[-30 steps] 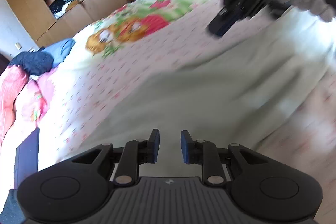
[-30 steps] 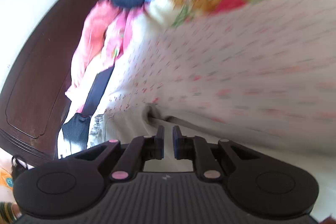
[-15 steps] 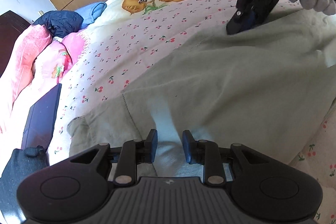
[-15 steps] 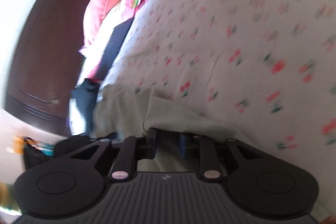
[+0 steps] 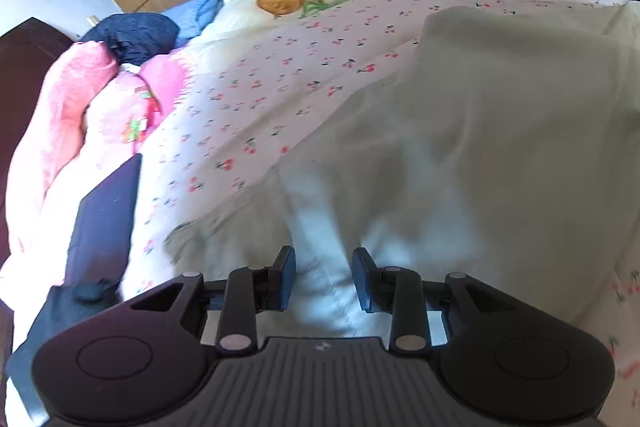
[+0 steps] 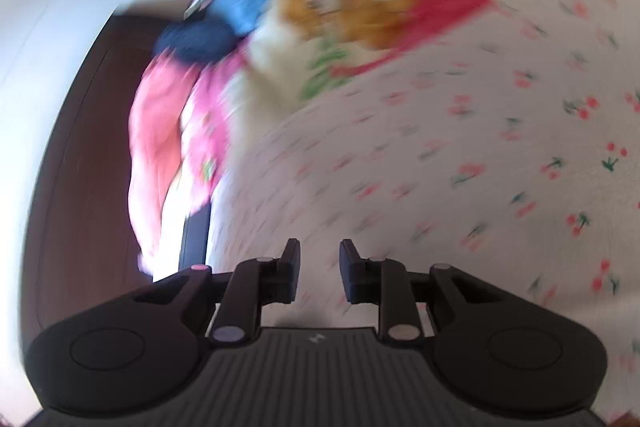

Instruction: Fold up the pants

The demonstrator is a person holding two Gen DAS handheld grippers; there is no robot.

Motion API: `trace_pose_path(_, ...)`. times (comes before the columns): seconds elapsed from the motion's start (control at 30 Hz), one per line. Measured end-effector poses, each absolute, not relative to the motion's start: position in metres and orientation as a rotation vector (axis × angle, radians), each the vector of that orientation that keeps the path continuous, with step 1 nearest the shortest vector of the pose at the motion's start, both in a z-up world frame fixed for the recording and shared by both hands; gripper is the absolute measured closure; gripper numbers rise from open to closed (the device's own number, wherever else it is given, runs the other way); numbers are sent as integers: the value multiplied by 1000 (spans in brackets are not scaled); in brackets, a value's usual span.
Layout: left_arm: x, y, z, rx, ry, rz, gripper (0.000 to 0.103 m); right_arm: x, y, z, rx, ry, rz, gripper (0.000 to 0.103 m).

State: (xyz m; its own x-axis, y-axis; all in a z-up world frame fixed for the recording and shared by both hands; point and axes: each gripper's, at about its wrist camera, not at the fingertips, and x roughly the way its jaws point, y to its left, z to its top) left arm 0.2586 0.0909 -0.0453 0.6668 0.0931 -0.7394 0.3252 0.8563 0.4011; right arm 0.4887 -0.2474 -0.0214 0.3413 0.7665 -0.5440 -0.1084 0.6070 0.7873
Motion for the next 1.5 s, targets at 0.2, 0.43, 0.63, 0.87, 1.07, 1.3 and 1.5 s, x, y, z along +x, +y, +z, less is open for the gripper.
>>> trace_pose_path(0.2,240,96,-46,510,815,-135,57,419,-174,-37,538,1249,879,77)
trace_pose_path(0.43,228,130,-54,567,823,-53,54,433,-216,-52,540,1166,485,95)
trace_pose_path(0.63,222,140,-38,499,801,-62,55,358,-191,-15,454,1115,500,78)
trace_pose_path(0.87,218,151,-59,660,874,29,51,309,-192,-30,284,1164,440,76)
trace_pose_path(1.07,204,145,-38,629,869,57,51,280,-163,-15,156,1120,619,74)
trace_pose_path(1.3,204,146,-53,655,884,16,51,271,-118,-49,173,1339,769,76)
trace_pose_path(1.5,194,157,-26,600,791,9,51,253,-104,-14,146,1185,791,74)
